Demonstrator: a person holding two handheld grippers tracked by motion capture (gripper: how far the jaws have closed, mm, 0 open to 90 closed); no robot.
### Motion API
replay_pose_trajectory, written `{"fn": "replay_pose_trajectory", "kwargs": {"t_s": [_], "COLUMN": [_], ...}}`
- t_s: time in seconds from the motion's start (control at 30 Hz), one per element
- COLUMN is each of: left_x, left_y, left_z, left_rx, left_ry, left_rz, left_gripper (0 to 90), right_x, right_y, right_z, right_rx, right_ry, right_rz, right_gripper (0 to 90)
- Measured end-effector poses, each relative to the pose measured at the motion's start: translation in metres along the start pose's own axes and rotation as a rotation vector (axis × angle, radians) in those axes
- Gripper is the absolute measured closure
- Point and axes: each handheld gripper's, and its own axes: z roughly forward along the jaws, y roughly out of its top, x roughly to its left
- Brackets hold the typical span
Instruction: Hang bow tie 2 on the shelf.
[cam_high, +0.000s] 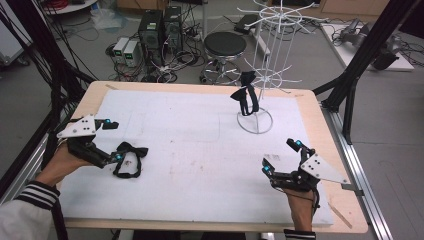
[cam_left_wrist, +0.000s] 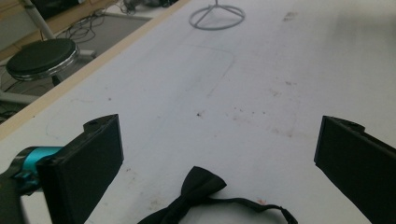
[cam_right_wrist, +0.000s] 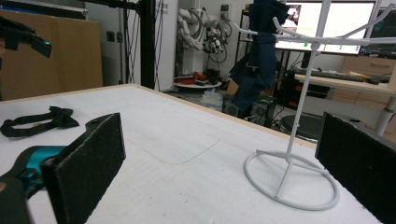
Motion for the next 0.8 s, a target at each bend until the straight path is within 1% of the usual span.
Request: {"fn": "replay_pose_trajectory", "kwargs": {"t_s": [0.1,0.2,0.23,0.27,0.33,0.37,0.4,0.43,0.47,0.6,0.63,0.67,0.7,0.77,0.8], "left_x": [0.004,0.009,0.011,0.014,0.018,0.02,0.022,0.024,0.026,0.031,0.033,0.034,0.035,0.037,0.039], "left_y": [-0.002,-0.003,-0.004,-0.004,-0.005,-0.006,-0.007,-0.008,-0.01,-0.015,-0.016,-0.017,-0.017,-0.018,-0.018], "left_z": [0.003,0.005,0.006,0.006,0.007,0.008,0.008,0.009,0.009,0.012,0.012,0.013,0.014,0.016,0.016], "left_rx": [0.031,0.056,0.06,0.067,0.086,0.109,0.135,0.154,0.165,0.208,0.22,0.231,0.24,0.265,0.28], "left_ry": [-0.029,-0.053,-0.059,-0.06,-0.059,-0.055,-0.058,-0.061,-0.065,-0.076,-0.078,-0.076,-0.084,-0.079,-0.084], "left_rz": [0.006,0.031,0.034,0.047,0.053,0.059,0.064,0.069,0.065,0.074,0.087,0.09,0.093,0.105,0.119], "left_gripper": [1.7,1.7,1.7,1.7,1.7,1.7,1.7,1.8,1.7,1.7,1.7,1.7,1.8,1.8,1.7], "right_x": [0.0,0.0,0.0,0.0,0.0,0.0,-0.001,-0.001,-0.001,-0.002,-0.002,-0.002,-0.002,-0.001,-0.001], "right_y": [0.0,0.0,0.0,0.0,0.0,0.0,0.0,0.0,0.0,0.0,0.0,0.0,0.0,0.0,0.0], "right_z": [0.0,-0.001,-0.001,-0.001,-0.001,-0.001,-0.001,-0.001,-0.002,-0.002,-0.001,-0.001,-0.001,-0.001,-0.001], "right_rx": [0.003,0.002,0.001,0.0,0.002,0.001,-0.003,-0.004,-0.002,-0.002,-0.003,-0.002,-0.001,0.007,0.007], "right_ry": [0.0,0.006,0.008,0.01,0.011,0.012,0.011,0.013,0.013,0.02,0.021,0.022,0.024,0.026,0.027], "right_rz": [0.005,0.007,0.006,0.007,0.008,0.008,0.001,0.005,0.01,0.007,0.003,0.002,0.001,0.005,0.004], "right_gripper": [0.7,0.7,0.7,0.7,0.7,0.7,0.7,0.7,0.7,0.7,0.7,0.7,0.7,0.7,0.7]}}
